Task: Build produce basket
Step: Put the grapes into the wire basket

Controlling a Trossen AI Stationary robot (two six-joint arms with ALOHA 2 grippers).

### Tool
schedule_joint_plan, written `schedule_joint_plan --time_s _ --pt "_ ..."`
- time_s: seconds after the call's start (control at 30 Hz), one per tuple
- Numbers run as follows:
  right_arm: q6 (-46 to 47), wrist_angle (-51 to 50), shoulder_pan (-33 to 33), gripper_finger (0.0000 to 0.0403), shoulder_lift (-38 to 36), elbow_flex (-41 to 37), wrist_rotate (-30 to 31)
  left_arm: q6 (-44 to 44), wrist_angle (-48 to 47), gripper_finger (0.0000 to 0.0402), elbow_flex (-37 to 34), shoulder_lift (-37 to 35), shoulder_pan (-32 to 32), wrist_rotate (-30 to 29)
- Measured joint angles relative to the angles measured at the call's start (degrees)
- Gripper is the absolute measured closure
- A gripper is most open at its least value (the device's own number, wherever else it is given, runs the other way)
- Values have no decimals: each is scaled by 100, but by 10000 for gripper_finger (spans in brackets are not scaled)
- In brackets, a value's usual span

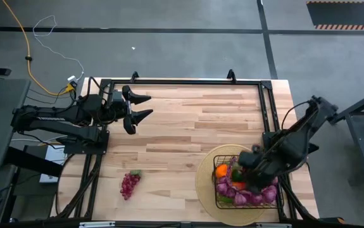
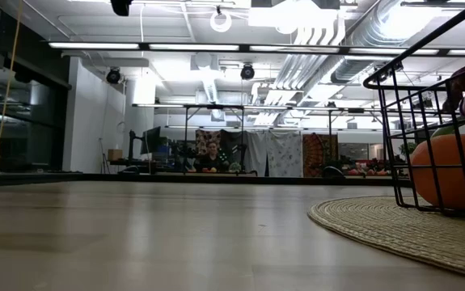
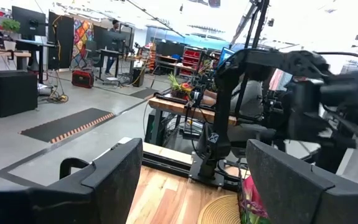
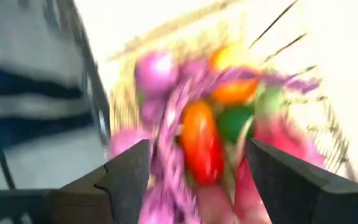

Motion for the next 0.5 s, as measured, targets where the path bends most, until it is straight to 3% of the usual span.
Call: schedule_joint_plan --time_s 0.13,0.27,0.4,0.5 --pt "664 355 9 148 -636 -376 1123 -120 1 127 0 0 2 1" --pt "966 1382 6 148 -1335 -1327 2181 -263 3 127 2 0 2 47" --pt "844 2859 -160 148 -2042 -2651 2923 -568 3 127 2 1 2 384" --pt "77 4379 -517 148 -2507 -3599 3329 -699 3 127 2 1 2 524"
